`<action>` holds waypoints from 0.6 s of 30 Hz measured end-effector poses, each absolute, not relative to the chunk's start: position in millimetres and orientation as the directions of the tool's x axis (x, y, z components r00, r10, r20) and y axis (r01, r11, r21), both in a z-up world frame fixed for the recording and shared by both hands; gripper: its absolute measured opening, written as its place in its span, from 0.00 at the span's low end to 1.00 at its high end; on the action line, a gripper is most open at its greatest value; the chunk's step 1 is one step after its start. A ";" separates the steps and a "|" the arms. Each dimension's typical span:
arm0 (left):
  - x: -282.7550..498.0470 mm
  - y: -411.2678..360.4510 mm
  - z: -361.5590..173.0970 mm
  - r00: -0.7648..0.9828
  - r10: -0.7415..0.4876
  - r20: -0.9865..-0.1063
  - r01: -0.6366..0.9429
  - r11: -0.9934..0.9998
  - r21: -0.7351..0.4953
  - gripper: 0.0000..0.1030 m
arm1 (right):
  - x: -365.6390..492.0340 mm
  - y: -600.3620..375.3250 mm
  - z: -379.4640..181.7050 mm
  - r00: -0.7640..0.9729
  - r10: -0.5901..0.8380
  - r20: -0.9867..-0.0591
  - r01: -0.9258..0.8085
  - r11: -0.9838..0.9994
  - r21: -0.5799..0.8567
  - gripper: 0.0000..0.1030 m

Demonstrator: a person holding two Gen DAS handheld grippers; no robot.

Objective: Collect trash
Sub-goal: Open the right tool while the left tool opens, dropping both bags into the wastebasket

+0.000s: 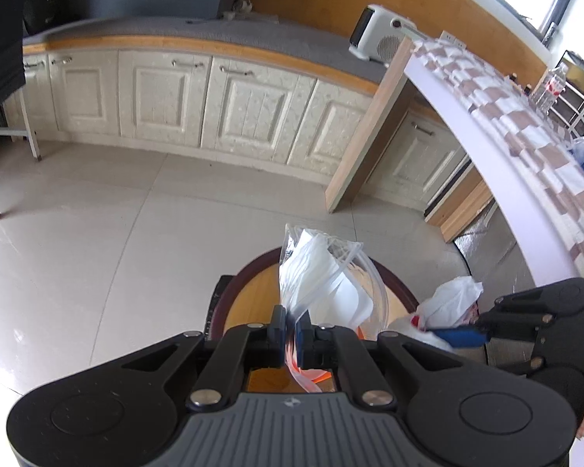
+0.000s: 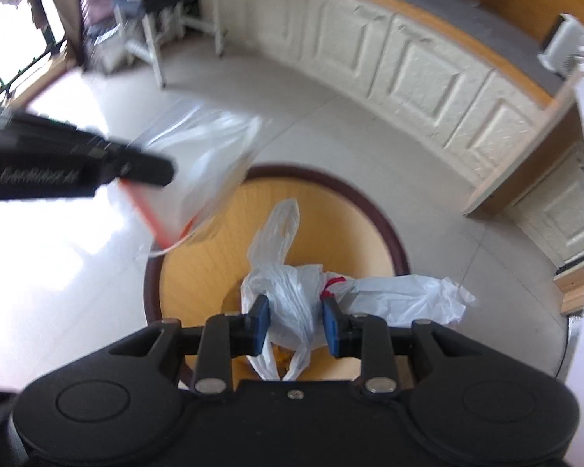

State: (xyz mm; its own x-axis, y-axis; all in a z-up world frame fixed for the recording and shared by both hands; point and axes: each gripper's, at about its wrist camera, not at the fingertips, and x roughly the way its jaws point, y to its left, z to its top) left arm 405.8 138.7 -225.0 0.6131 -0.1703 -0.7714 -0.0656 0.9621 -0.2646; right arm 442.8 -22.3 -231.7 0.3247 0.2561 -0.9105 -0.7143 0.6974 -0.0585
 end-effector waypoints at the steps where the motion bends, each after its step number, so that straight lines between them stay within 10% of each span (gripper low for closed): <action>1: 408.6 137.8 -228.9 0.606 -0.174 -0.776 -0.065 0.962 -0.267 0.05 | 442.9 -21.7 -234.4 0.305 0.249 -0.919 -0.724 0.688 -0.054 0.30; 18: 429.8 127.0 -262.2 0.544 -0.187 -0.818 -0.060 0.964 -0.260 0.05 | 432.0 -16.8 -244.3 0.208 0.192 -0.959 -0.790 0.611 -0.049 0.44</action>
State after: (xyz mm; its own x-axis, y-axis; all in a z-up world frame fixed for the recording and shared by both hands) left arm 429.8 127.0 -262.2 0.5439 -0.1865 -0.8181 -0.0604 0.9638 -0.2598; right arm 432.0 -16.8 -244.3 0.2077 0.1924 -0.9591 -0.7902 0.6109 -0.0486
